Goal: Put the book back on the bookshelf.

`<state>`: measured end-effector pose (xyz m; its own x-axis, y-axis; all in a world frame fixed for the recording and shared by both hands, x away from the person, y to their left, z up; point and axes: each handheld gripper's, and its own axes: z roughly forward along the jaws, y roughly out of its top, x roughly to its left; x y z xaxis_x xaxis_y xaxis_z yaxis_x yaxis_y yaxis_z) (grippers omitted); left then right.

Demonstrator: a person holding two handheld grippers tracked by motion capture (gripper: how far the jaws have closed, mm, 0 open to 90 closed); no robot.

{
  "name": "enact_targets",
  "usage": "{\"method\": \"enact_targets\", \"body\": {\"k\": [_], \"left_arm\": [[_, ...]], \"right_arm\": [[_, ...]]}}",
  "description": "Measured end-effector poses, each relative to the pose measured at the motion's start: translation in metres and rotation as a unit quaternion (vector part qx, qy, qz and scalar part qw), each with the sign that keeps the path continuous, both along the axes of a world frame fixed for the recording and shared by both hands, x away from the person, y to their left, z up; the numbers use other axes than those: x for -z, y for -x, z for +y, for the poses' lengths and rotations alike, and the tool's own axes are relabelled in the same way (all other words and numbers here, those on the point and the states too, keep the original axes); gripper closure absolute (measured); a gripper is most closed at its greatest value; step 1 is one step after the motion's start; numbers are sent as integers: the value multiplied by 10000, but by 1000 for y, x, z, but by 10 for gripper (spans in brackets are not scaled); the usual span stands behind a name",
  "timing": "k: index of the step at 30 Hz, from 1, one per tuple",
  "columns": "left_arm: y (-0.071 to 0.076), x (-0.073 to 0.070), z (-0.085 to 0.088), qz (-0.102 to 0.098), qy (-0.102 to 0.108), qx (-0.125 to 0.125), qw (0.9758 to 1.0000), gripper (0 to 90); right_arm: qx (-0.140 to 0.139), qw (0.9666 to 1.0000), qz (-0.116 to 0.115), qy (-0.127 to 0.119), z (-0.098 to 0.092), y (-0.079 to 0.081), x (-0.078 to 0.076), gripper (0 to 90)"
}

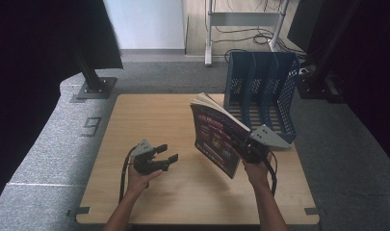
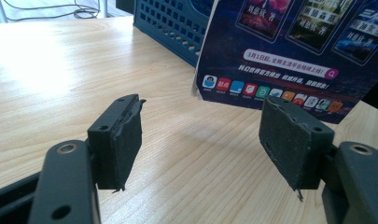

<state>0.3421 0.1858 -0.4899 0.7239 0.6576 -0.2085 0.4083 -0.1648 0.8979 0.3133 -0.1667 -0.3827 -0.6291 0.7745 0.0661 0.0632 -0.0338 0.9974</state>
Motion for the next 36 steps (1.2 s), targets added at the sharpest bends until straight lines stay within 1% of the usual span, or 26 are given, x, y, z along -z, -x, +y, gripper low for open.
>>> {"method": "enact_targets", "body": {"k": [6,14,19,28,36], "left_arm": [[-1,1,0,25,-46,5,10000,298],[-1,2,0,39,-86,-69,9999,294],[-2,3,0,55,-84,-72,9999,294],[-2,3,0,95,-68,-85,9999,295],[-3,4,0,134,-80,-112,9998,294]], "right_arm": [[72,10000,-46,-47,-5,1,-4,817],[193,9997,-87,-109,-12,2,-8,817],[275,9994,-132,-153,-15,2,-11,817],[336,9990,-213,-183,-18,2,-17,817],[545,9977,-285,-289,-24,3,-25,817]]}}
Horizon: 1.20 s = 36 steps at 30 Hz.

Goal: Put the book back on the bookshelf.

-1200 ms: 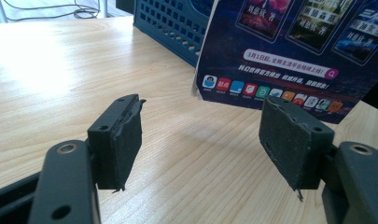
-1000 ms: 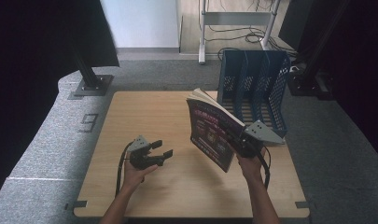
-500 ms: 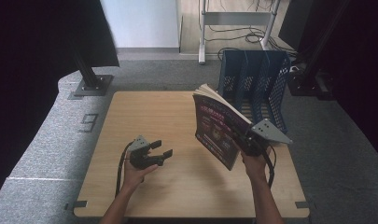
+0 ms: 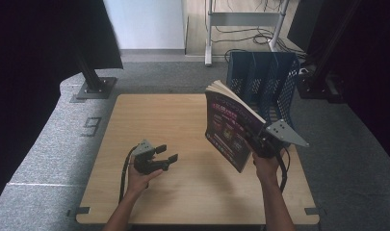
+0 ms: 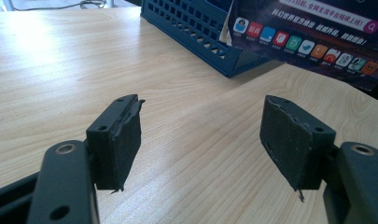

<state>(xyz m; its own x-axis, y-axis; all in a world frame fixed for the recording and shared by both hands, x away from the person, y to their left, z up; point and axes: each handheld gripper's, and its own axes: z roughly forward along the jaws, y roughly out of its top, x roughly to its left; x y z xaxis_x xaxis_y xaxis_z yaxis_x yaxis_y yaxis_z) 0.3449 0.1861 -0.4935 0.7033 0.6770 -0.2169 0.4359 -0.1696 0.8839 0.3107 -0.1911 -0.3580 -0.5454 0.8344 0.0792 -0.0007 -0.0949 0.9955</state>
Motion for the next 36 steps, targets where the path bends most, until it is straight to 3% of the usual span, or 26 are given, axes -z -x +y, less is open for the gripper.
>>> {"method": "enact_targets", "body": {"k": [30,36], "left_arm": [[0,1,-1,58,-9,25,10000,295],[0,1,-2,74,-18,40,10000,296]], "right_arm": [[378,9992,-103,-33,-18,-5,-16,818],[475,9988,-120,61,-18,-9,-18,817]]}}
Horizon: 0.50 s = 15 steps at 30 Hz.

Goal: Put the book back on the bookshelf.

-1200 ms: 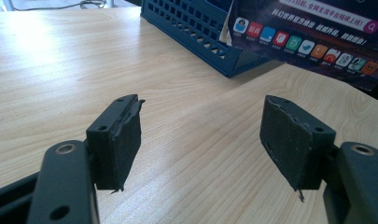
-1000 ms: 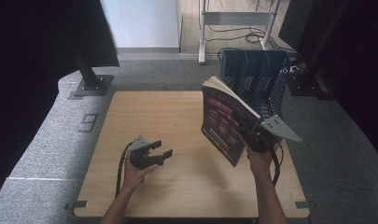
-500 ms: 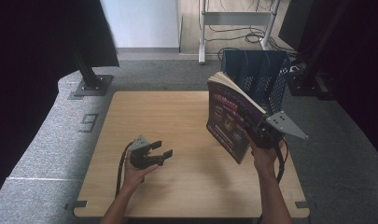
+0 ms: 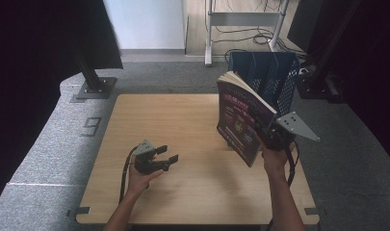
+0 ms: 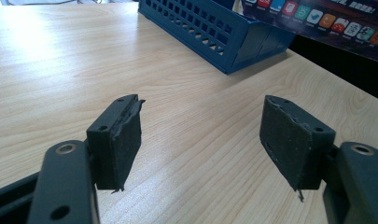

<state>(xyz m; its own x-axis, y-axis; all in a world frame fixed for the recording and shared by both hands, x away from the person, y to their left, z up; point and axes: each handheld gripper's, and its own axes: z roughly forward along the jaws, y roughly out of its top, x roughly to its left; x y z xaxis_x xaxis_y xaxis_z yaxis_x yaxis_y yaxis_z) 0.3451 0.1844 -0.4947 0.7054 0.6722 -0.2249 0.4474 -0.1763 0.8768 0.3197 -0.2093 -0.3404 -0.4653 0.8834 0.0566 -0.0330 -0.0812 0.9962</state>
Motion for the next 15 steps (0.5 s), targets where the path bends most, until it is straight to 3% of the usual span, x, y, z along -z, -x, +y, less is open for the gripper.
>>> {"method": "enact_targets", "body": {"k": [15], "left_arm": [[0,0,0,8,6,-1,10000,296]], "right_arm": [[306,9995,-3,15,-13,-9,-5,818]]}}
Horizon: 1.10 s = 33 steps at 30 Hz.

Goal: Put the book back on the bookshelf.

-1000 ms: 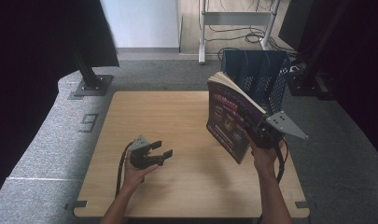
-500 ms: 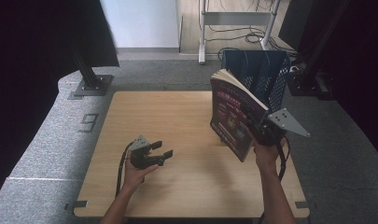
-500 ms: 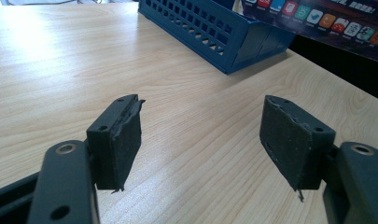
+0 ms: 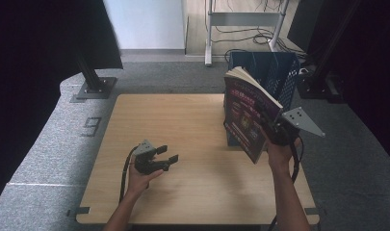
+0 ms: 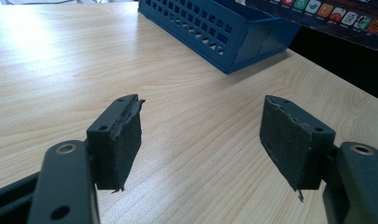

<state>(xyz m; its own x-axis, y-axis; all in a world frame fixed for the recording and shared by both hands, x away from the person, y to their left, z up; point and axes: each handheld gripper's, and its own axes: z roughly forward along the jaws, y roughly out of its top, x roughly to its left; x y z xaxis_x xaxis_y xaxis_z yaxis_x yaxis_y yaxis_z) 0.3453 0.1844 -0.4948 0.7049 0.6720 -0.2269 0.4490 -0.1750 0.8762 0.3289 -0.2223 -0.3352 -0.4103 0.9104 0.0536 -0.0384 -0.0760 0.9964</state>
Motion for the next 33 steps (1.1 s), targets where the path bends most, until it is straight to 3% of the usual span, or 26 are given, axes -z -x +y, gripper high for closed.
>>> {"method": "enact_targets", "body": {"k": [33], "left_arm": [[0,0,2,15,11,-6,10000,298]], "right_arm": [[495,9986,104,-122,-9,-27,-1,817]]}}
